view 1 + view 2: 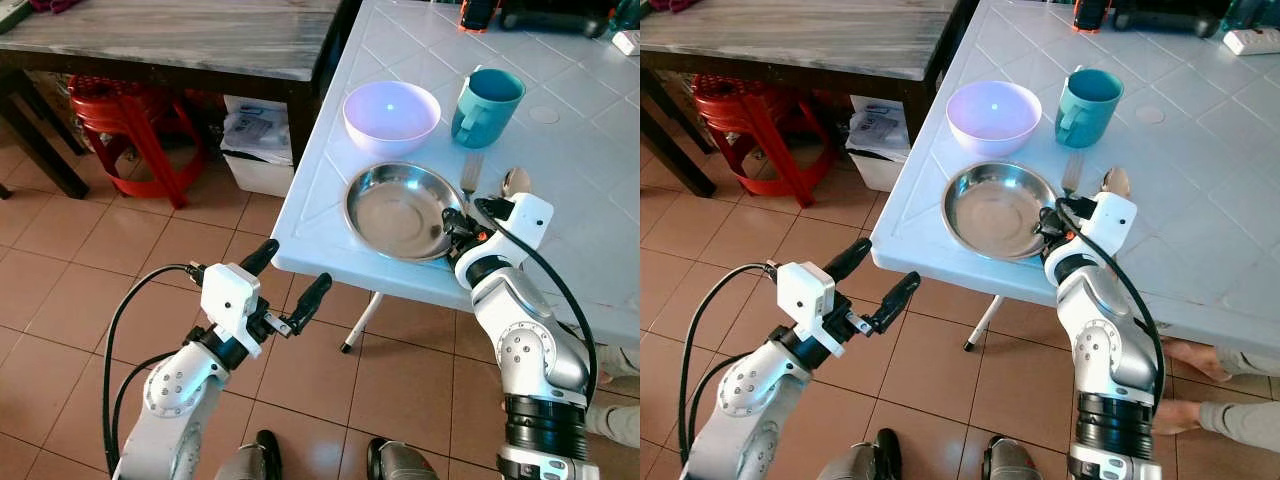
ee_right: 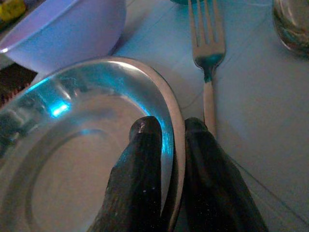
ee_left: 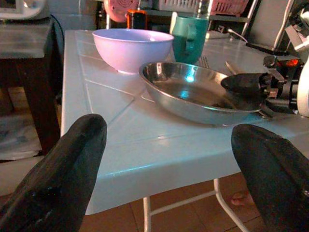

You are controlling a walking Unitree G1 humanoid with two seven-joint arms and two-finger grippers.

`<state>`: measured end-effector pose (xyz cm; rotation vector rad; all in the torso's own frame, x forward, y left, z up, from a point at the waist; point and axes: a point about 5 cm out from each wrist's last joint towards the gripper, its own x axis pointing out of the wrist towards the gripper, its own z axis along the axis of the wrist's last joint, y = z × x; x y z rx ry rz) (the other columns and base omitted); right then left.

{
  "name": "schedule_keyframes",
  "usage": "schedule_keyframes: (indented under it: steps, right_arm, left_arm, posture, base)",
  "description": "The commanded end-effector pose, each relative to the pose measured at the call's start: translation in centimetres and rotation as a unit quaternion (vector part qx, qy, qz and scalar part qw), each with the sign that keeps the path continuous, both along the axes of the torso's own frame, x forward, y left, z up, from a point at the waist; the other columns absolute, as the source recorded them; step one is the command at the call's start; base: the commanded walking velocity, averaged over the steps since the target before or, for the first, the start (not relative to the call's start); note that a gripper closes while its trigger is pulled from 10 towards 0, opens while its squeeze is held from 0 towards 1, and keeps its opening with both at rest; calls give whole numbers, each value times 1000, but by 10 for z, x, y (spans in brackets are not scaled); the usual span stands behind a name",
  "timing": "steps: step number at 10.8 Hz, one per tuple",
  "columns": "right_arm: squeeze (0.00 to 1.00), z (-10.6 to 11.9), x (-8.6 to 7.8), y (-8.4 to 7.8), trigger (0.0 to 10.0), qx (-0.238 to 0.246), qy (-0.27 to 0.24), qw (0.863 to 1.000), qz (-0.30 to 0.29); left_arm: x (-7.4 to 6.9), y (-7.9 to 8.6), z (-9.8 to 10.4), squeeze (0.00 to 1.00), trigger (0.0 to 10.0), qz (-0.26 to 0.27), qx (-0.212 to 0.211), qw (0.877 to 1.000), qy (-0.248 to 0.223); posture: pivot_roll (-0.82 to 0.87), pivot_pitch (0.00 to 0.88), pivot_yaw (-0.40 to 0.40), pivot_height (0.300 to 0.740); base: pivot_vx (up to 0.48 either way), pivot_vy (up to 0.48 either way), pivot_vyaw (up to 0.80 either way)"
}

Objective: Setting the table

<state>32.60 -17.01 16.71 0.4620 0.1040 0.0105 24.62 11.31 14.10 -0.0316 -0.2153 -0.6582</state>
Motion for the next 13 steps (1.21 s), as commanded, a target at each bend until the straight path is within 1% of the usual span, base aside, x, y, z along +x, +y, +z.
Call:
schedule_keyframes:
  steps: [1,2,3,5,6,7,8,9,10,11,12,13]
  right_arm:
    - [0,-20,-3,-1,0,12,55,998,-7]
    - [0,-15,-1,-1,0,14,47,999,-7]
    - [0,-7,1,1,0,23,36,999,-6]
    - [0,14,2,6,0,3,-9,1000,10]
    - [0,33,-2,9,0,-22,-59,998,22]
    - [0,43,-8,8,0,-33,-95,995,21]
    - [0,48,-14,7,118,-50,-115,992,17]
    - [0,49,-19,5,3569,-53,-124,991,13]
    - [0,50,-25,2,10000,-58,-134,989,2]
    - [0,51,-34,-2,10000,-75,-146,986,-13]
    - [0,49,-43,-5,10000,-97,-147,984,-32]
    - [0,46,-47,-6,10000,-104,-143,983,-38]
  left_arm:
    - [-1,1,-2,0,10000,-5,4,1000,2]
    - [0,0,-3,0,10000,-5,1,1000,3]
    - [4,-1,-2,0,10000,8,-3,1000,1]
    - [22,6,-2,0,10000,78,-6,997,1]
    - [37,15,1,0,10000,143,-6,990,-3]
    - [46,22,2,0,10000,189,-13,982,4]
    - [51,27,1,0,10000,222,-11,975,3]
    - [55,30,0,0,10000,243,-16,970,9]
    - [58,32,-2,0,10000,262,-19,965,19]
    - [61,33,-4,0,10000,276,-15,961,26]
    - [62,33,-5,0,10000,263,-28,964,37]
    - [63,32,-5,0,10000,260,-26,965,37]
  posture:
    - [-172,242,21,740]
    - [-176,234,22,740]
    - [-181,222,24,740]
    - [-195,202,21,740]
    - [-201,190,18,740]
    - [-205,184,17,740]
    - [-209,175,18,740]
    - [-213,170,19,740]
    - [-217,164,20,740]
    - [-219,159,22,740]
    - [-224,156,26,740]
    - [-224,155,30,740]
  base:
    - [0,0,0]
    - [0,0,0]
    - [0,0,0]
    - [0,0,0]
    - [0,0,0]
    - [0,0,0]
    - [0,0,0]
    - [0,0,0]
    - [0,0,0]
    - [0,0,0]
    - [0,0,0]
    - [0,0,0]
